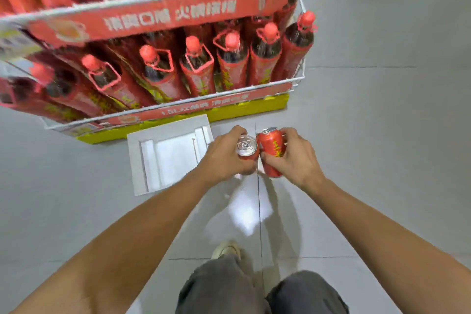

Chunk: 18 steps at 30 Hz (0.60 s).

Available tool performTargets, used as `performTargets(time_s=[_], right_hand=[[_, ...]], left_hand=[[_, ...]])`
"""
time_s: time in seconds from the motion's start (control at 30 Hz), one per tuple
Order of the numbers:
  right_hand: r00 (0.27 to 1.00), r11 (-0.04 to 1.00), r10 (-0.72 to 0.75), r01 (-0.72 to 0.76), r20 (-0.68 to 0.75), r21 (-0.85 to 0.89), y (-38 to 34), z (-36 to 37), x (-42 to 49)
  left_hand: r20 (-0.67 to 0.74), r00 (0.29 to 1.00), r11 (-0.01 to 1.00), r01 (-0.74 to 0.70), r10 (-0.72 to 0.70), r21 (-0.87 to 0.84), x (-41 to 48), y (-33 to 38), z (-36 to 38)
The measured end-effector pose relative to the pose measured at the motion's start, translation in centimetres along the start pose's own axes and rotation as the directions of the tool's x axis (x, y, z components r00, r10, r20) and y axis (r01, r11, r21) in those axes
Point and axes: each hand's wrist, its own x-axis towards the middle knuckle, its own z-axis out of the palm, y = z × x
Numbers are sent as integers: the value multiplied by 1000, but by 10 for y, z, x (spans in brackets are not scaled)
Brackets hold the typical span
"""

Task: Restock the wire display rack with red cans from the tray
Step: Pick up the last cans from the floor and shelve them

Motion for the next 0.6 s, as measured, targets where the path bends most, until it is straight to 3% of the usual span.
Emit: performTargets(time_s=[0.17, 0.37, 0.47, 0.6], right_hand=[[974, 978, -200, 204, -108, 33, -173, -180, -51], [887, 901, -425, 433, -179, 7, -384, -402, -122], [808, 820, -560, 572, -183, 15, -471, -494, -160], [654, 683, -709, 730, -264, -23, -567, -566, -202]], left_hand=[[-182, 983, 994, -58, 40, -95, -80, 171, -177], [-363, 915, 975, -214, 178, -61, -197, 389, -391], [-432, 867, 963, -269, 247, 11, -256, 473, -481], [-551, 786, 951, -304, 282, 53, -313, 531, -567]])
